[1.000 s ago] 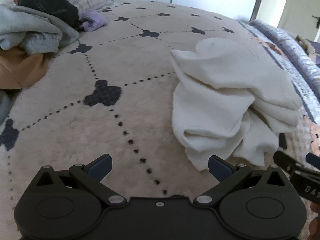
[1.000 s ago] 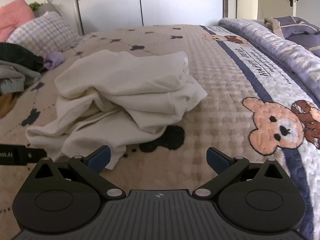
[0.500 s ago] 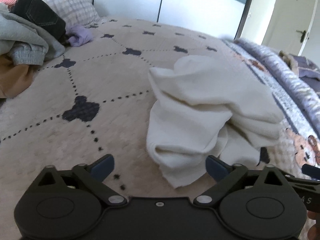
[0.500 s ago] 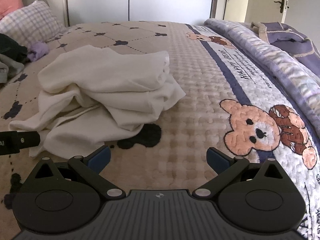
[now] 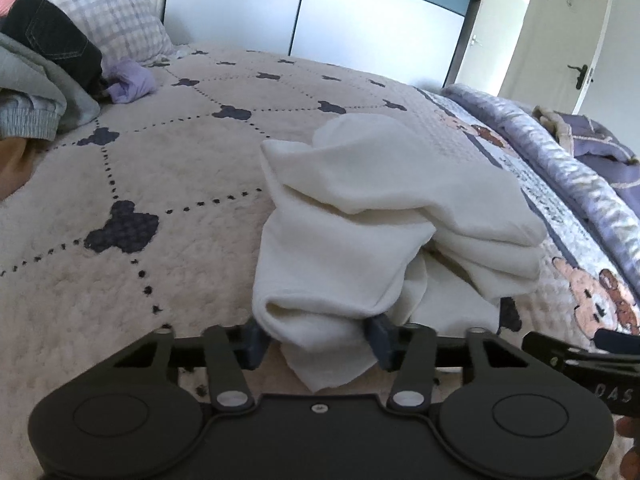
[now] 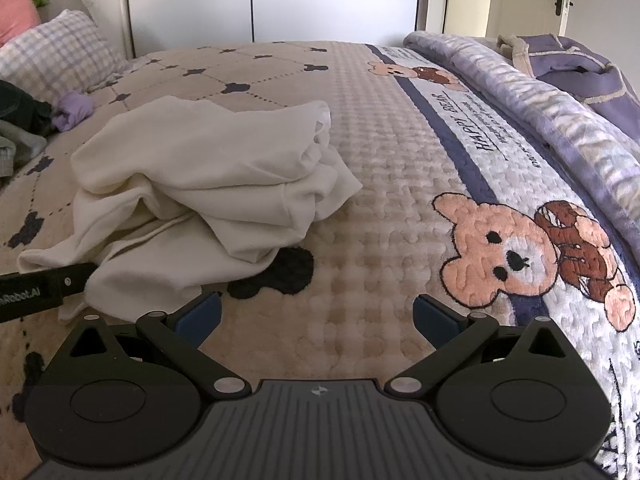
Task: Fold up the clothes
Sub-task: 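Grasp the edge of the white garment with the left gripper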
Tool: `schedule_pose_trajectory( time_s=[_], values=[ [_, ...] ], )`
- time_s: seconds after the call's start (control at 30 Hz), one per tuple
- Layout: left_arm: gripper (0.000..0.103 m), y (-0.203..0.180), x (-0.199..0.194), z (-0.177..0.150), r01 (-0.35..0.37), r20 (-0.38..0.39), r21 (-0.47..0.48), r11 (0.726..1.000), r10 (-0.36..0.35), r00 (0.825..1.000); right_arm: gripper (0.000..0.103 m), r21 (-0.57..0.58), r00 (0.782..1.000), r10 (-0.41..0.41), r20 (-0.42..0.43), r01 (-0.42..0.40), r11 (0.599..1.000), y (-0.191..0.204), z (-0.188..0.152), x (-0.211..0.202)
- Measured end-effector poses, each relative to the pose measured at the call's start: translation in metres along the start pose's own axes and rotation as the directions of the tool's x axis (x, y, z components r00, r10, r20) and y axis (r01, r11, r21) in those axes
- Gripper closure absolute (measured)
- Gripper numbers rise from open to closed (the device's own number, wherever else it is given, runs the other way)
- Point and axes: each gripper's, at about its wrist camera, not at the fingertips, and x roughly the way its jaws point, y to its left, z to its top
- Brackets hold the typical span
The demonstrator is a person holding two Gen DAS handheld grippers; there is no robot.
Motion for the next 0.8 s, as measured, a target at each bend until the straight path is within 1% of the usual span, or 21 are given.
schedule_pose_trajectory(
  time_s=[0.03, 0.1, 0.13, 0.2, 0.23, 0.47, 0.53, 0.67, 0.8],
  values=[
    [0.069, 0.0, 0.0, 0.0, 0.0, -0.004, 0.001, 1.0, 0.001, 1.0, 0.0, 0.0, 1.0, 0.0, 0.001, 0.0, 1.0, 0.0, 0.0, 0.0],
    [0.073, -0.001, -0.001, 0.001, -0.001, -0.012, 0.003, 1.0, 0.001, 1.0, 0.0, 0.0, 1.0, 0.002, 0.001, -0.002, 1.0, 0.0, 0.0, 0.0],
    [0.081, -0.001, -0.002, 0.002, -0.003, -0.014, 0.008, 1.0, 0.003, 1.0, 0.0, 0.0, 1.0, 0.003, 0.0, -0.003, 1.0, 0.001, 0.0, 0.0],
    [0.085, -0.004, -0.003, 0.001, -0.013, -0.018, 0.024, 1.0, 0.013, 1.0, 0.0, -0.001, 1.0, 0.003, -0.001, -0.003, 1.0, 0.001, -0.001, 0.001],
    [0.091, -0.005, -0.004, 0.001, -0.018, -0.023, 0.033, 0.999, 0.019, 1.0, 0.0, -0.002, 1.0, 0.003, -0.002, -0.003, 1.0, 0.001, -0.001, 0.001],
    [0.096, -0.01, -0.007, 0.001, -0.048, -0.042, 0.06, 0.997, 0.05, 0.998, 0.0, -0.002, 1.0, 0.003, -0.006, -0.003, 1.0, 0.0, 0.0, 0.002],
    [0.096, -0.011, -0.008, 0.0, -0.046, -0.043, 0.064, 0.997, 0.049, 0.998, 0.001, 0.0, 1.0, 0.005, -0.01, -0.005, 1.0, 0.0, -0.001, 0.003],
    [0.1, -0.012, -0.014, 0.0, -0.022, -0.039, 0.07, 0.997, 0.025, 0.999, 0.0, -0.004, 1.0, 0.009, -0.01, -0.009, 1.0, 0.001, -0.001, 0.003],
    [0.101, -0.017, -0.023, -0.001, 0.033, -0.03, 0.091, 0.995, -0.03, 0.999, 0.0, -0.019, 1.0, 0.023, -0.001, -0.024, 1.0, 0.001, 0.001, 0.0]
  ],
)
